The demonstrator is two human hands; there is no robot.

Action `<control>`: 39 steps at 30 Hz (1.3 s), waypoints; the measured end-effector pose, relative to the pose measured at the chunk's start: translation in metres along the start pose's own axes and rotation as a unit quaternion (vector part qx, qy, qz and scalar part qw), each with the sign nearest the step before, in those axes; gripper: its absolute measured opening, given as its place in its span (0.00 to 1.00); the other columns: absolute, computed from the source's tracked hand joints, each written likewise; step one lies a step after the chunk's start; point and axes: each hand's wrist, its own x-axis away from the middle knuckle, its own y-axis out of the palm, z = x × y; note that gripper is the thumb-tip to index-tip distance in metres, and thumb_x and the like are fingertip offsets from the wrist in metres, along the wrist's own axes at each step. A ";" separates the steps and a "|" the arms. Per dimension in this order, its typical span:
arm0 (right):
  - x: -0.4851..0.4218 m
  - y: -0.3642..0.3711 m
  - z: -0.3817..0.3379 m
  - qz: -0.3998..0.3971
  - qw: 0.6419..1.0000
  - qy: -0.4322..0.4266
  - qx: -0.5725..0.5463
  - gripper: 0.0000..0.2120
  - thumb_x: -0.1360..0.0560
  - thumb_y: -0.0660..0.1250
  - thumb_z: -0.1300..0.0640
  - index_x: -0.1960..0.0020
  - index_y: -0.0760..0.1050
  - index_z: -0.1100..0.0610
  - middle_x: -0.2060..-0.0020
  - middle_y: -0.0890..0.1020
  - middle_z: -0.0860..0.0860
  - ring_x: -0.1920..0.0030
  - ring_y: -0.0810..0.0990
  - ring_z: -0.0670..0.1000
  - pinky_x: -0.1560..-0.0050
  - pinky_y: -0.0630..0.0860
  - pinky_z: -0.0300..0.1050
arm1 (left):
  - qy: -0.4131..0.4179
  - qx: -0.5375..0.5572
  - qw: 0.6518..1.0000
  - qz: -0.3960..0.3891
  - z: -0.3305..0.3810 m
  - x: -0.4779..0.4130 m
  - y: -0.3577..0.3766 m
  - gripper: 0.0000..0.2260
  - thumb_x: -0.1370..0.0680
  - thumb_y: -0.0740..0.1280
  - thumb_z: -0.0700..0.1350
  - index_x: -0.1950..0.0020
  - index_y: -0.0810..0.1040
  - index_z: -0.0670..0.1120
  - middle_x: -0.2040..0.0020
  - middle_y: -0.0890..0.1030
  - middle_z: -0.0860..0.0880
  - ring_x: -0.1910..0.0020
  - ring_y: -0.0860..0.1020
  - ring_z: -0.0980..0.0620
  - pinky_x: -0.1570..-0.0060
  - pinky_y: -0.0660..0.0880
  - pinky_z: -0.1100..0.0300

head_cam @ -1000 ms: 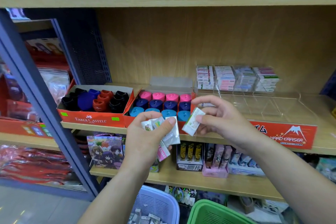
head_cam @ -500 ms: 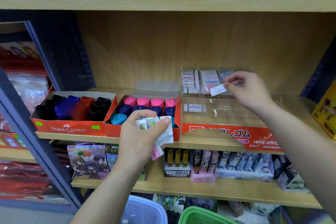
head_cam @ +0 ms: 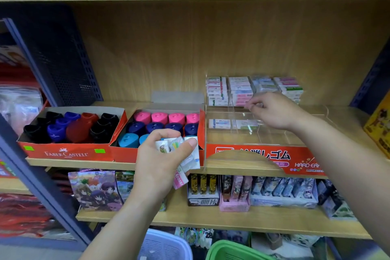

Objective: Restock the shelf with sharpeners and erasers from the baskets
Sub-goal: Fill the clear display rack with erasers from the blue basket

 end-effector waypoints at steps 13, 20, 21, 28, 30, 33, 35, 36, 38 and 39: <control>0.090 0.036 -0.117 -0.062 0.922 -0.074 -0.376 0.14 0.26 0.75 0.50 0.41 0.78 0.45 0.55 0.83 0.47 0.56 0.84 0.50 0.51 0.81 0.46 | -0.013 0.059 0.998 0.007 0.004 0.007 -0.004 0.22 0.37 0.79 0.52 0.47 0.81 0.45 0.53 0.84 0.37 0.62 0.84 0.42 0.61 0.83 0.44; 0.092 0.041 -0.138 -0.121 0.855 -0.029 -0.504 0.18 0.23 0.72 0.64 0.37 0.77 0.51 0.58 0.80 0.53 0.61 0.82 0.53 0.53 0.83 0.47 | -0.015 0.092 0.996 0.011 0.009 0.011 -0.020 0.22 0.38 0.79 0.52 0.48 0.81 0.44 0.56 0.84 0.38 0.60 0.82 0.41 0.53 0.79 0.32; 0.092 0.042 -0.139 -0.117 0.848 -0.024 -0.516 0.17 0.23 0.71 0.66 0.38 0.78 0.52 0.58 0.80 0.55 0.61 0.82 0.54 0.55 0.82 0.47 | -0.015 0.096 0.995 0.012 0.010 0.011 -0.022 0.22 0.38 0.79 0.51 0.48 0.81 0.45 0.57 0.84 0.40 0.61 0.82 0.41 0.54 0.80 0.33; 0.093 0.045 -0.133 -0.089 0.820 -0.004 -0.565 0.13 0.23 0.69 0.69 0.42 0.73 0.58 0.54 0.86 0.56 0.58 0.83 0.53 0.62 0.80 0.42 | -0.021 0.096 0.995 0.011 0.009 0.008 -0.031 0.16 0.31 0.79 0.46 0.48 0.80 0.44 0.61 0.83 0.43 0.66 0.82 0.45 0.66 0.82 0.48; 0.095 0.043 -0.132 -0.081 0.842 -0.026 -0.533 0.14 0.22 0.69 0.67 0.41 0.75 0.54 0.53 0.86 0.55 0.61 0.78 0.50 0.67 0.74 0.37 | -0.028 0.089 0.996 0.002 0.009 0.010 -0.030 0.17 0.31 0.79 0.46 0.46 0.80 0.44 0.57 0.84 0.39 0.65 0.82 0.44 0.62 0.82 0.42; 0.096 0.041 -0.126 -0.076 0.828 -0.029 -0.554 0.14 0.21 0.67 0.69 0.41 0.76 0.54 0.56 0.86 0.50 0.66 0.77 0.48 0.70 0.71 0.39 | -0.037 0.084 0.996 -0.013 0.009 0.011 -0.027 0.15 0.29 0.79 0.44 0.47 0.79 0.43 0.57 0.83 0.36 0.66 0.82 0.44 0.63 0.82 0.43; 0.096 0.040 -0.124 -0.081 0.793 -0.030 -0.603 0.11 0.22 0.66 0.70 0.43 0.76 0.59 0.56 0.84 0.52 0.62 0.79 0.51 0.66 0.76 0.42 | -0.039 0.079 0.996 -0.022 0.007 0.011 -0.024 0.14 0.29 0.79 0.43 0.48 0.79 0.43 0.62 0.81 0.42 0.69 0.80 0.45 0.67 0.81 0.48; 0.095 0.040 -0.124 -0.085 0.777 -0.031 -0.623 0.07 0.22 0.67 0.68 0.45 0.76 0.61 0.55 0.84 0.54 0.61 0.80 0.52 0.63 0.77 0.42 | -0.040 0.075 0.996 -0.027 0.007 0.012 -0.023 0.13 0.29 0.80 0.43 0.49 0.80 0.44 0.63 0.81 0.44 0.69 0.80 0.46 0.68 0.81 0.49; 0.095 0.041 -0.123 -0.088 0.763 -0.035 -0.639 0.06 0.23 0.67 0.62 0.47 0.76 0.62 0.54 0.85 0.55 0.61 0.80 0.51 0.62 0.77 0.41 | -0.040 0.068 0.996 -0.037 0.005 0.012 -0.020 0.14 0.30 0.80 0.44 0.50 0.80 0.45 0.62 0.81 0.44 0.69 0.80 0.45 0.68 0.80 0.51; 0.095 0.042 -0.121 -0.084 0.773 -0.039 -0.628 0.05 0.21 0.66 0.62 0.47 0.76 0.62 0.54 0.85 0.55 0.60 0.80 0.51 0.61 0.77 0.41 | -0.039 0.066 0.996 -0.041 0.005 0.013 -0.019 0.14 0.30 0.80 0.44 0.50 0.80 0.45 0.62 0.81 0.44 0.69 0.80 0.44 0.68 0.80 0.51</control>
